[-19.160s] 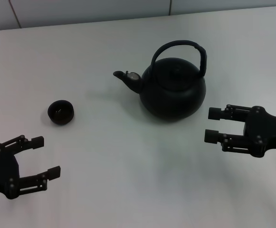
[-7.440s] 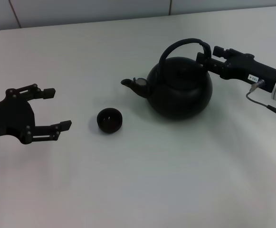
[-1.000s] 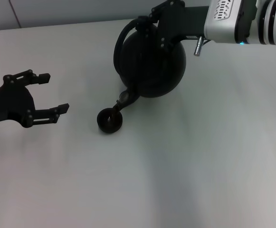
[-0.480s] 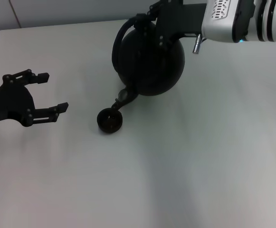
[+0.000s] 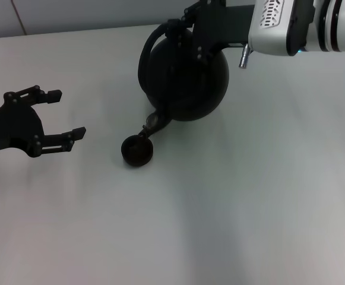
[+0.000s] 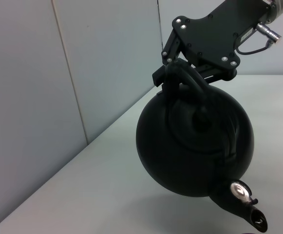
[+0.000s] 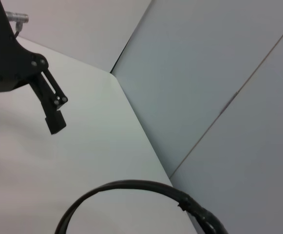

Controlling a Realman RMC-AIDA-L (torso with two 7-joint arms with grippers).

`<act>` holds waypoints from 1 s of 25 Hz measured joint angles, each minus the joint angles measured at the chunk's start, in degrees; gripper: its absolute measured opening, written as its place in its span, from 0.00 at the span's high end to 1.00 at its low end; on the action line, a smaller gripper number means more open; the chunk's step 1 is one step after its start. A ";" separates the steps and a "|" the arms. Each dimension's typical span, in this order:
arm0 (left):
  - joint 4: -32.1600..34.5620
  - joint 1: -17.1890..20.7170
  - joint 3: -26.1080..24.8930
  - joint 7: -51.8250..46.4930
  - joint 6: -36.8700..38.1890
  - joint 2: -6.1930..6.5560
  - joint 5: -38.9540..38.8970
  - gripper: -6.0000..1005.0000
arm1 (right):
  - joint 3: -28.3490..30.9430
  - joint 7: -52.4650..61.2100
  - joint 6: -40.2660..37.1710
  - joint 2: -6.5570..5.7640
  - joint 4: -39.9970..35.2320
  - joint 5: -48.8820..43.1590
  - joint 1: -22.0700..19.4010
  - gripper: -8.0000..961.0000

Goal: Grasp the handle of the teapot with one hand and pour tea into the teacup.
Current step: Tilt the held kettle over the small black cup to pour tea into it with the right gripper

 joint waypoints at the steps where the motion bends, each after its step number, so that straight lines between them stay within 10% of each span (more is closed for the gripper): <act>1: 0.00 -0.01 0.00 0.00 -0.03 0.00 0.00 0.13 | -0.35 0.00 0.07 0.00 -0.10 -0.57 0.00 0.88; 25: 0.00 0.33 0.00 0.00 -0.77 0.00 0.00 0.13 | -4.71 -0.06 3.44 0.09 -1.68 -2.74 -0.07 0.89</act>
